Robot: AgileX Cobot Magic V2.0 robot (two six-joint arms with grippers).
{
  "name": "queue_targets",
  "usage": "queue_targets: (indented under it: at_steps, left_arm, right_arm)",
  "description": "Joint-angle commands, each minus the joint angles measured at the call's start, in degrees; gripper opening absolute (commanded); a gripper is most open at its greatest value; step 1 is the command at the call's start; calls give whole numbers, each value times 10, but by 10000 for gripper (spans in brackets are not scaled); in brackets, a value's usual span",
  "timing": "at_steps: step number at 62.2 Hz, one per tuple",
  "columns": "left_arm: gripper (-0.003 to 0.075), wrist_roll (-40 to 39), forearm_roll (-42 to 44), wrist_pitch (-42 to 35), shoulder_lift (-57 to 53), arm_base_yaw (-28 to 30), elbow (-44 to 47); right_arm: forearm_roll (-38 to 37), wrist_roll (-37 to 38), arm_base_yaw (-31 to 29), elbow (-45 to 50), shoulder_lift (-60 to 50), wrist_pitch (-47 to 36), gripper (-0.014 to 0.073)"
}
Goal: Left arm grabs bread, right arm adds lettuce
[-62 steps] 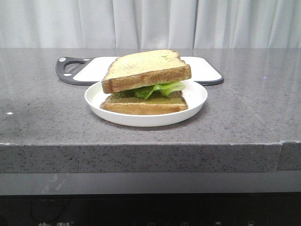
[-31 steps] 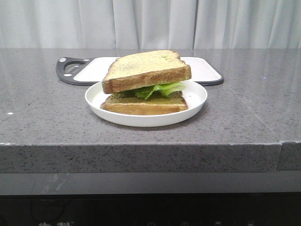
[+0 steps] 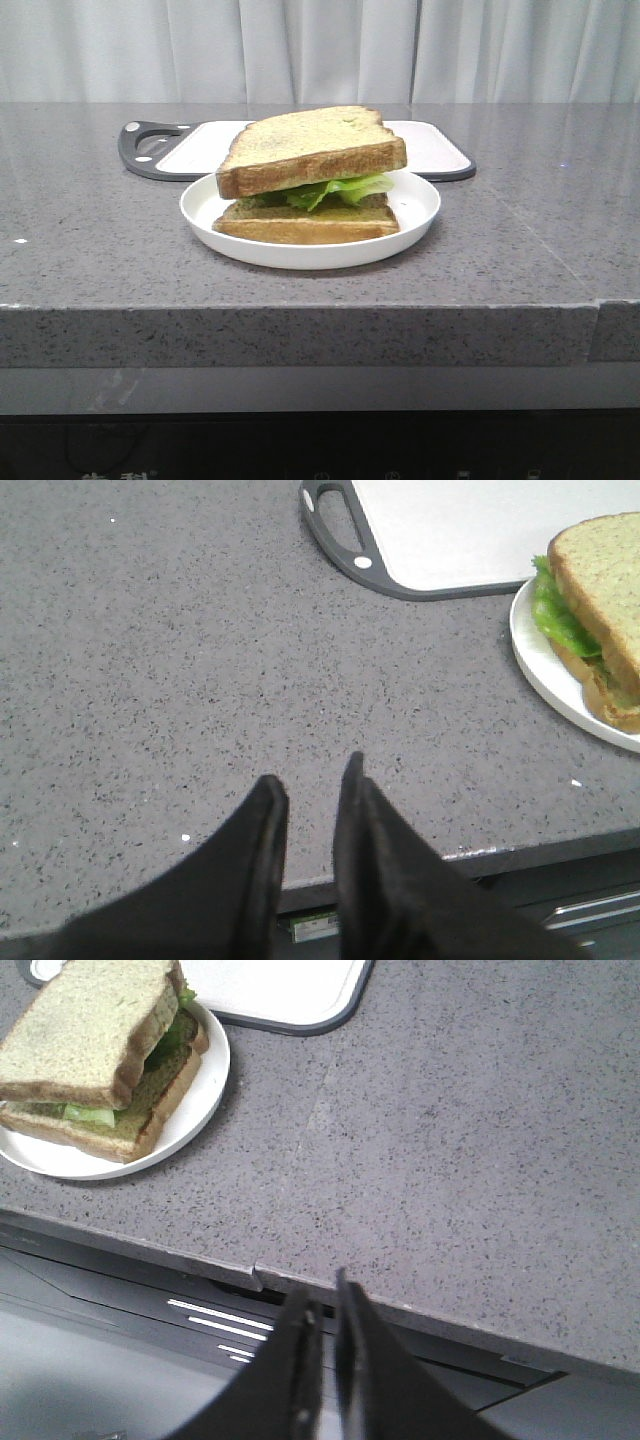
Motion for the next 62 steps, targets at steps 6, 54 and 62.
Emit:
queue_targets:
  at_steps: [6, 54, 62]
  left_arm:
    - [-20, -6, 0, -64, 3, 0, -14]
    - [-20, -6, -1, -82, -18, 9, 4]
    - [-20, -6, -4, -159, -71, 35, 73]
  right_arm:
    - [-3, 0, -1, -13, 2, -43, -114]
    - [-2, -1, -1, -13, 2, -39, -118]
    - [-2, -1, -1, -13, 2, -39, -118]
